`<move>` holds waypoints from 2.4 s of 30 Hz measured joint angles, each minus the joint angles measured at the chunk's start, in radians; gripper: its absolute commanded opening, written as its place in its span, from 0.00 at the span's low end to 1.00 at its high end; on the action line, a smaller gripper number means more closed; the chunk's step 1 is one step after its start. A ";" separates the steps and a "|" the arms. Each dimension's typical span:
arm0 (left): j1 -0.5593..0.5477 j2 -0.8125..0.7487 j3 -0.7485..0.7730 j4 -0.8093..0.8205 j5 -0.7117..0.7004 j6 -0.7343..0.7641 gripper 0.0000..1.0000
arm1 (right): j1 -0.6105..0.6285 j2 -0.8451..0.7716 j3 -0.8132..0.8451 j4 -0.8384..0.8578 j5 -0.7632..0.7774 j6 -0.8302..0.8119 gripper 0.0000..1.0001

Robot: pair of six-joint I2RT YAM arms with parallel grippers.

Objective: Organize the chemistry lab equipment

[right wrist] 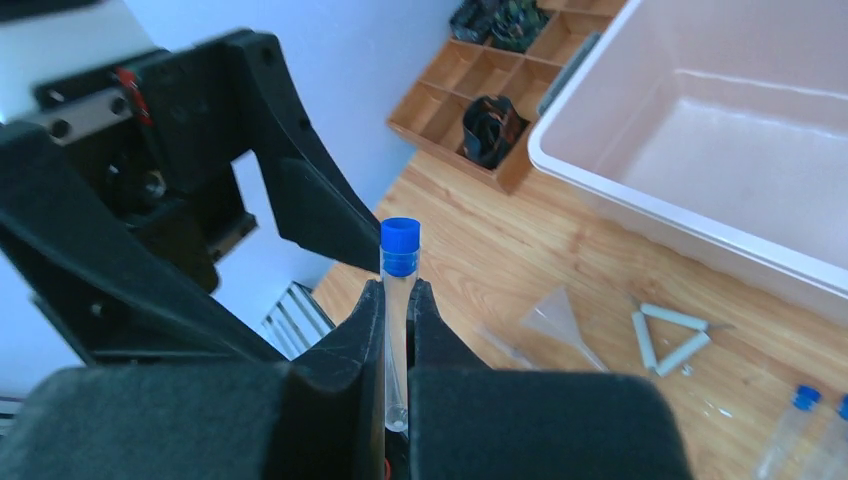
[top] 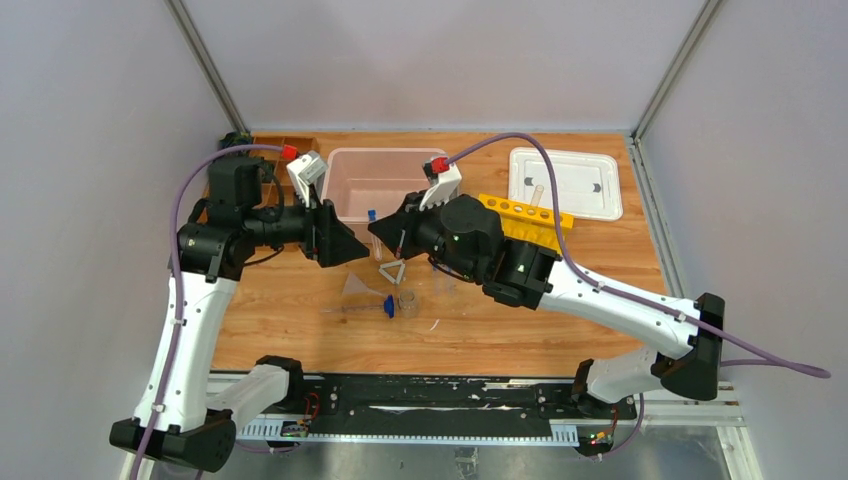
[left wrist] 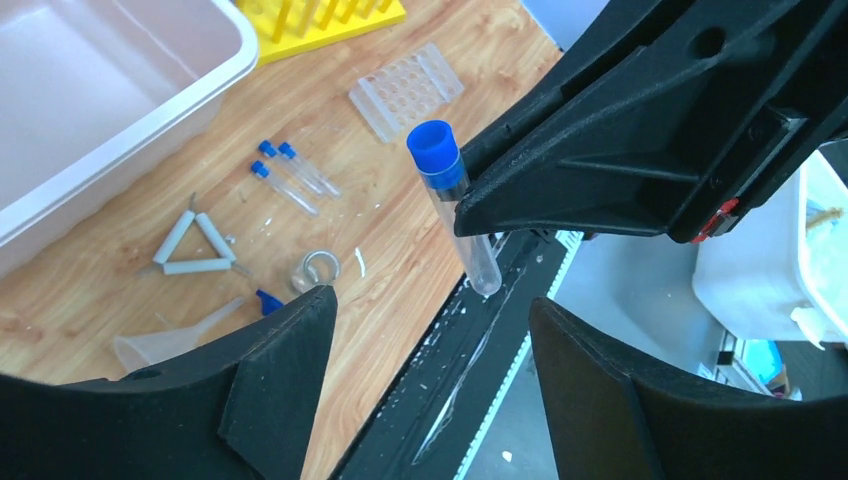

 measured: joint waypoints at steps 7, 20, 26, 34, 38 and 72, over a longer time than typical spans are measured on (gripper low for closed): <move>0.000 0.003 -0.018 0.024 0.062 -0.021 0.64 | 0.014 0.039 0.012 0.124 -0.008 0.036 0.00; 0.000 -0.035 -0.084 0.115 0.039 -0.056 0.00 | 0.033 0.067 -0.007 0.225 0.006 0.036 0.49; -0.001 -0.080 -0.126 0.119 0.013 0.012 0.00 | 0.032 0.080 0.125 -0.010 0.060 0.034 0.67; -0.001 -0.152 -0.185 0.119 -0.029 0.191 0.00 | 0.021 0.118 0.344 -0.247 -0.029 0.018 0.63; -0.001 -0.156 -0.188 0.119 -0.042 0.238 0.00 | 0.021 0.183 0.434 -0.337 -0.079 0.006 0.58; -0.001 -0.233 -0.243 0.081 -0.338 0.320 1.00 | -0.268 -0.025 0.162 -0.623 -0.062 -0.112 0.00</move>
